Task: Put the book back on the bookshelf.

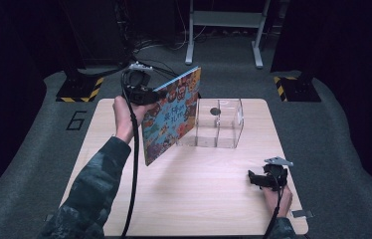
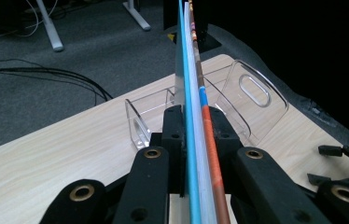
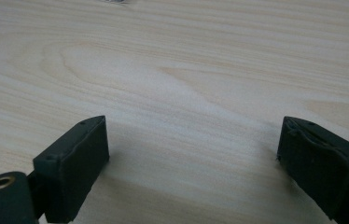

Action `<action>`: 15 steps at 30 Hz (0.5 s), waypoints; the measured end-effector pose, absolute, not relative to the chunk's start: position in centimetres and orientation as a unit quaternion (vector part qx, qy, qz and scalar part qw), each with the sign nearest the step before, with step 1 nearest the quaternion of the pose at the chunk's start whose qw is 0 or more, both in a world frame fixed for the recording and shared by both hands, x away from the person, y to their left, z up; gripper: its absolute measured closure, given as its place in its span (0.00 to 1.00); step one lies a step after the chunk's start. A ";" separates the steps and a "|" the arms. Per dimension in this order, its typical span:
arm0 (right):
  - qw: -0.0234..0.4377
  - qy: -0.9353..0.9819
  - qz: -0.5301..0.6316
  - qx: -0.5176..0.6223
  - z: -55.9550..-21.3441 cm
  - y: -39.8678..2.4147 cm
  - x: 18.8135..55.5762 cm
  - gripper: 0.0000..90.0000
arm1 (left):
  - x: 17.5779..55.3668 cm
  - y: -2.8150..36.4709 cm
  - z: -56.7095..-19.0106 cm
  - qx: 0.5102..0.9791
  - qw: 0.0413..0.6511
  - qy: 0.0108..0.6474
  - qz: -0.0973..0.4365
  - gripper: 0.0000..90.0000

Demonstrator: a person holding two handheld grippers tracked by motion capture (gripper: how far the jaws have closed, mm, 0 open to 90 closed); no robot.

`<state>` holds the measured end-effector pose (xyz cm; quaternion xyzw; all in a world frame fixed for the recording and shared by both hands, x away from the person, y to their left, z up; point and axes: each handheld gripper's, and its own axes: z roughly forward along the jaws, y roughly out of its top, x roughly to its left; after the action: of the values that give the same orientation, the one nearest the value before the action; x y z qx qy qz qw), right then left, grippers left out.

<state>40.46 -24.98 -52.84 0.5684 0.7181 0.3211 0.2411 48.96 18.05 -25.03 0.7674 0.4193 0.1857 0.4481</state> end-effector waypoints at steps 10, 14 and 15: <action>0.242 0.718 0.321 0.568 -52.8 -25.0 40.5 0.10 | 49.1 17.7 -25.6 0.751 0.461 0.427 0.199 0.89; 0.242 0.718 0.322 0.568 -52.8 -25.0 40.4 0.10 | 48.9 17.4 -26.1 0.746 0.464 0.431 0.208 0.89; 0.242 0.718 0.322 0.568 -52.8 -25.0 40.5 0.10 | 48.9 17.3 -26.2 0.744 0.466 0.432 0.208 0.89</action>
<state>40.45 -25.01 -52.84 0.5676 0.7182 0.3219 0.2417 48.93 17.33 -26.19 0.7439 0.4319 0.2082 0.4656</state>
